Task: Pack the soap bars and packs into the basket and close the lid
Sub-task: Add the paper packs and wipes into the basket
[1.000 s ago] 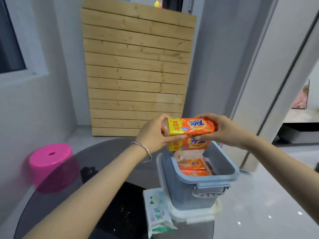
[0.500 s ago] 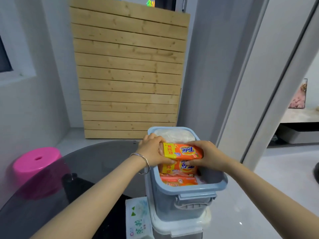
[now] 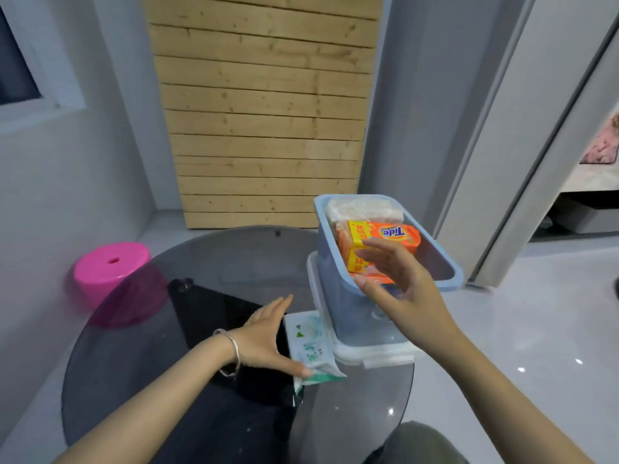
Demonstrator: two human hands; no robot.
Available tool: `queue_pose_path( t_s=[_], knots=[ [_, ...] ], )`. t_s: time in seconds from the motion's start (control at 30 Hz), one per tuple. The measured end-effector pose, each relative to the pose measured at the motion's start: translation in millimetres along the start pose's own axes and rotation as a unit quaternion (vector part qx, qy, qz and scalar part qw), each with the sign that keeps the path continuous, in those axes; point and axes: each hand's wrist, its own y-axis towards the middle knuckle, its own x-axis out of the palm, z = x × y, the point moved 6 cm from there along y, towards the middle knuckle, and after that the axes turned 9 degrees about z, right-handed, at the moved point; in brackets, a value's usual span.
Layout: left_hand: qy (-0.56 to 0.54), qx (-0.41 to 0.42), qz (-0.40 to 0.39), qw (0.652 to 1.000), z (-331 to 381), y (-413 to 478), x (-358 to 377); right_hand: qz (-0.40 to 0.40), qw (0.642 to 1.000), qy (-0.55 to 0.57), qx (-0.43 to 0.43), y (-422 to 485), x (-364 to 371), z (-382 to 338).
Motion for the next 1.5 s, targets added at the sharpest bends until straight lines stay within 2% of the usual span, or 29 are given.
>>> queue_pose_path(
  t_s=[0.07, 0.2, 0.37, 0.47, 0.6, 0.73, 0.8, 0.87, 0.93, 1.0, 1.1, 1.17, 1.23, 1.33, 1.4, 1.5],
  knots=[
    [0.018, 0.004, -0.016, 1.0, -8.7, -6.8, 16.0, -0.013, 0.998, -0.062, -0.006, -10.4, 19.1, -1.5],
    [-0.003, 0.034, 0.037, 0.999, -4.0, -6.0, 28.6, -0.002, 0.981, -0.191, -0.028, -17.2, 33.7, -0.1],
    [-0.155, 0.019, 0.102, 0.982, 3.5, -1.4, 27.8, -0.001, 0.976, -0.219, -0.017, -17.9, 34.3, 0.8],
    [-0.193, 0.01, 0.159, 0.968, 0.6, -4.7, 15.9, -0.012, 0.976, -0.217, -0.011, -20.1, 34.0, -0.9],
    [-0.187, 0.061, 0.247, 0.949, 7.3, -18.6, -22.2, -0.017, 0.982, -0.187, 0.002, -20.3, 31.7, -1.8],
    [-0.231, 0.15, 0.36, 0.892, 46.6, -50.9, -75.3, -0.008, 0.989, -0.14, 0.035, -18.3, 31.0, -4.4],
    [-0.266, 0.179, 0.4, 0.859, 73.1, -63.3, -93.3, -0.019, 0.996, -0.037, 0.082, -13.9, 32.4, -9.8],
    [-0.28, 0.195, 0.417, 0.842, 100.7, -65.5, -102.6, -0.027, 0.987, 0.094, 0.13, -3.4, 27.5, -14.1],
    [-0.278, 0.207, 0.41, 0.844, 124.9, -59.5, -106.3, -0.015, 0.979, 0.142, 0.144, 12.2, 10.0, -13.6],
    [-0.294, 0.205, 0.373, 0.856, 140.6, -48.3, -108.1, 0.0, 0.979, 0.14, 0.149, 28.1, -13.0, -9.9],
    [-0.391, 0.135, 0.3, 0.859, 142.4, -20.6, -106.8, 0.02, 0.987, 0.044, 0.152, 54.3, -54.0, 11.1],
    [-0.445, 0.077, 0.265, 0.852, 135.7, -1.5, -101.1, -0.006, 0.987, -0.082, 0.14, 68.2, -72.5, 26.0],
    [-0.448, 0.033, 0.24, 0.861, 129.3, 13.4, -92.5, -0.065, 0.978, -0.146, 0.132, 73.6, -73.2, 38.7],
    [-0.472, 0.01, 0.215, 0.855, 125.8, 29.2, -77.6, -0.155, 0.969, -0.152, 0.117, 69.8, -53.3, 51.6],
    [-0.49, 0.004, 0.211, 0.846, 124.1, 37.9, -70.9, -0.165, 0.971, -0.14, 0.099, 70.9, -43.5, 55.4],
    [-0.484, -0.017, 0.203, 0.851, 120.4, 49.8, -62.1, -0.18, 0.971, -0.145, 0.059, 72.1, -38.4, 58.2]
  ],
)
